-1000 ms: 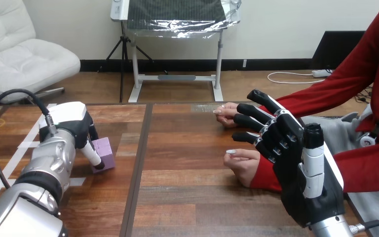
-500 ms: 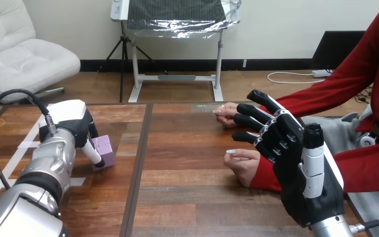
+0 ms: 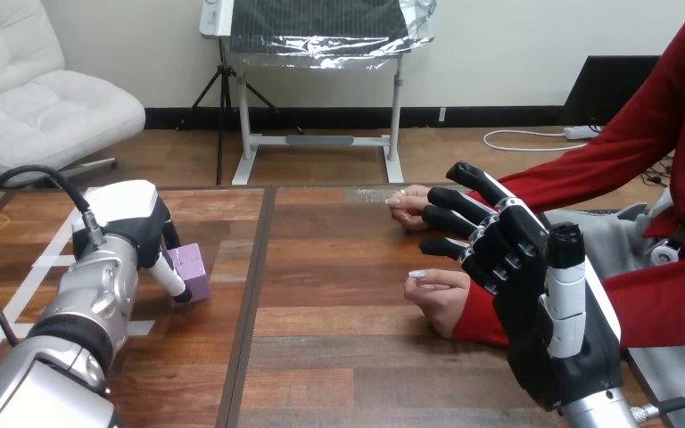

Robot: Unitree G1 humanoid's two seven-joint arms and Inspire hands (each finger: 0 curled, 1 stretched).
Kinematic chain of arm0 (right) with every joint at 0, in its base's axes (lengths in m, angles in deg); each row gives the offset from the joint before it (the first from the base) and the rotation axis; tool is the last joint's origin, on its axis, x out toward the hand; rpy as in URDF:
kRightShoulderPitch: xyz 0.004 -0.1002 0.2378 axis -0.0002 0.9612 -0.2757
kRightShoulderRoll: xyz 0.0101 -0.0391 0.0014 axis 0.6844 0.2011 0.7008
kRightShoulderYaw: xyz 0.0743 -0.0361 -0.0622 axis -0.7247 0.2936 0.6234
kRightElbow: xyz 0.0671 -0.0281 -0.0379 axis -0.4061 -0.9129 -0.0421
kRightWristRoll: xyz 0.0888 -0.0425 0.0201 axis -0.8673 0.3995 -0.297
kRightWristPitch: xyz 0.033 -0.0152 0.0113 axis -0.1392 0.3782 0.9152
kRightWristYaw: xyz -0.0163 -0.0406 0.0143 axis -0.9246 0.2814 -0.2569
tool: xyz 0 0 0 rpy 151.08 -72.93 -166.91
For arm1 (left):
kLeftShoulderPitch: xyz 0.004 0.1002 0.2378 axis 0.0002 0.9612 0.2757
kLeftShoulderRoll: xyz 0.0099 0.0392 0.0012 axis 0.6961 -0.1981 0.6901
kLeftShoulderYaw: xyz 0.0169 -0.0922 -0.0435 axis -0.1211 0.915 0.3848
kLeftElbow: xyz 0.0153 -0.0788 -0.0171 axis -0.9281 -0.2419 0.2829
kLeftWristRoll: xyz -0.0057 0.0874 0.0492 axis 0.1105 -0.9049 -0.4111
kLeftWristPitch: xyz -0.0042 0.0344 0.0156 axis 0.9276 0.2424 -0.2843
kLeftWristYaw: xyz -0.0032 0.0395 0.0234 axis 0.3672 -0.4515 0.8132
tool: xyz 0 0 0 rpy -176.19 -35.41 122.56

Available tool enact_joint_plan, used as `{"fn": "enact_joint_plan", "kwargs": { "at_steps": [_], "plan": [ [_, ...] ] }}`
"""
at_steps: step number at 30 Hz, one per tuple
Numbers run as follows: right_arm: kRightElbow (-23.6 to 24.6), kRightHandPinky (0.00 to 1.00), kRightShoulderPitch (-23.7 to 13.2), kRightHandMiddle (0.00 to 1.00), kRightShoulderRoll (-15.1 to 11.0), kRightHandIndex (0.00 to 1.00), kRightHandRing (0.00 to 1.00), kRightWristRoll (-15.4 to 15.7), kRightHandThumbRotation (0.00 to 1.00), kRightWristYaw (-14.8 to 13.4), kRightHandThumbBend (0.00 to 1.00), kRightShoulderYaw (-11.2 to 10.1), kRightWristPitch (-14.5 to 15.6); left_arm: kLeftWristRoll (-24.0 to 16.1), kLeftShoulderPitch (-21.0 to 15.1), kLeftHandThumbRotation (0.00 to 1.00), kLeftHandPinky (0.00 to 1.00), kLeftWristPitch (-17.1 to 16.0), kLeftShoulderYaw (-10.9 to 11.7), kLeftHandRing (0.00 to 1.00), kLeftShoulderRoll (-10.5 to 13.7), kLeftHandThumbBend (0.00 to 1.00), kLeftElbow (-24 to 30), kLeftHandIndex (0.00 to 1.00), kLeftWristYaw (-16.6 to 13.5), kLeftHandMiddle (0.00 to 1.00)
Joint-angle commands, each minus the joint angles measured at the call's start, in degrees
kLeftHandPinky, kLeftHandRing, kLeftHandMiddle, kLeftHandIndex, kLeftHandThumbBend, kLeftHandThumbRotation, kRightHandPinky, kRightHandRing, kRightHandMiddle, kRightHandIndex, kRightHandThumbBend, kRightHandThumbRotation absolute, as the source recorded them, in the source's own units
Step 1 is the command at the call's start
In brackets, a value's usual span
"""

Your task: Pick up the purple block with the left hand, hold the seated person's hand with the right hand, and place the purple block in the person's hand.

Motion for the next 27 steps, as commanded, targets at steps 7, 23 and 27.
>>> {"fn": "enact_joint_plan", "kwargs": {
  "at_steps": [7,23,27],
  "plan": [
    [-0.6,0.72,-4.0,0.82,-0.8,0.86,0.82,0.0,0.94,0.1,0.81,-0.7,-0.9,1.6,-2.1,0.00,0.58,-1.8,1.8,0.53,-0.2,0.75,3.3,0.50,-3.1,0.54],
    [-6.8,0.77,-6.3,0.81,-1.0,0.85,0.82,7.5,0.91,-4.3,0.85,-2.2,-6.2,4.7,-0.3,0.00,0.53,-6.6,5.6,0.49,0.8,0.75,8.2,0.48,-6.6,0.49],
    [-8.4,0.78,-6.9,0.81,-1.0,0.85,0.83,8.2,0.90,-4.9,0.84,-2.5,-7.5,5.8,0.8,0.00,0.49,-7.9,6.8,0.47,1.0,0.76,10.2,0.48,-7.9,0.47]
  ]
}}
